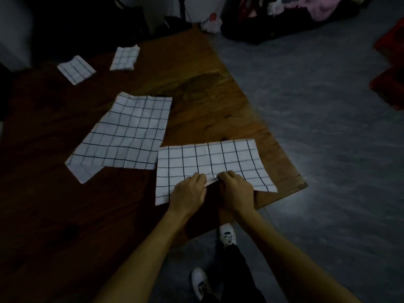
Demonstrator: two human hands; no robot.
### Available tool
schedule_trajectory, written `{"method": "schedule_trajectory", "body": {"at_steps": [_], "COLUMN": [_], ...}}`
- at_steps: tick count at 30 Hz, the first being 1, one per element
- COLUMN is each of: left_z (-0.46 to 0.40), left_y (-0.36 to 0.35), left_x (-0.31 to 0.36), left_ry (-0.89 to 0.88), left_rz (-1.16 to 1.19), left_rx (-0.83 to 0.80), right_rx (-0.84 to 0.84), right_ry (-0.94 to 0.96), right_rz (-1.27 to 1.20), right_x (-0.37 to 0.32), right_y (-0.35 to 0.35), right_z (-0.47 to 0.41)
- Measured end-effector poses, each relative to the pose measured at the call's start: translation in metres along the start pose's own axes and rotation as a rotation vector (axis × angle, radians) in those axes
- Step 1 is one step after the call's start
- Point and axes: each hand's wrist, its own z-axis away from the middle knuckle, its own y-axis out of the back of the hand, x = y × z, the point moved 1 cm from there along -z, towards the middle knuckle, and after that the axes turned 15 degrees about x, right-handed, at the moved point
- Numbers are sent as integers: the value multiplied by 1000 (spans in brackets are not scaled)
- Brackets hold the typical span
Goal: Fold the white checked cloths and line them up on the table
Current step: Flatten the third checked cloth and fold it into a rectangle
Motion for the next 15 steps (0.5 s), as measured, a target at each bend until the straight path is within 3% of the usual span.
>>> {"method": "schedule_trajectory", "body": {"at_steps": [3, 7, 15], "left_z": [-2, -11, -47], "left_y": [18, 50, 91], "left_x": [4, 10, -19], "left_ry": [102, 342, 580], "left_rz": [135, 558, 491], "left_rx": [-68, -88, 135], "right_rx": [37, 111, 24], "right_ry": [10, -33, 32], "right_rz": [-24, -141, -272], "right_x": [-14, -34, -58], "right_y": [17, 45, 74], "right_z": [-19, -52, -104]}}
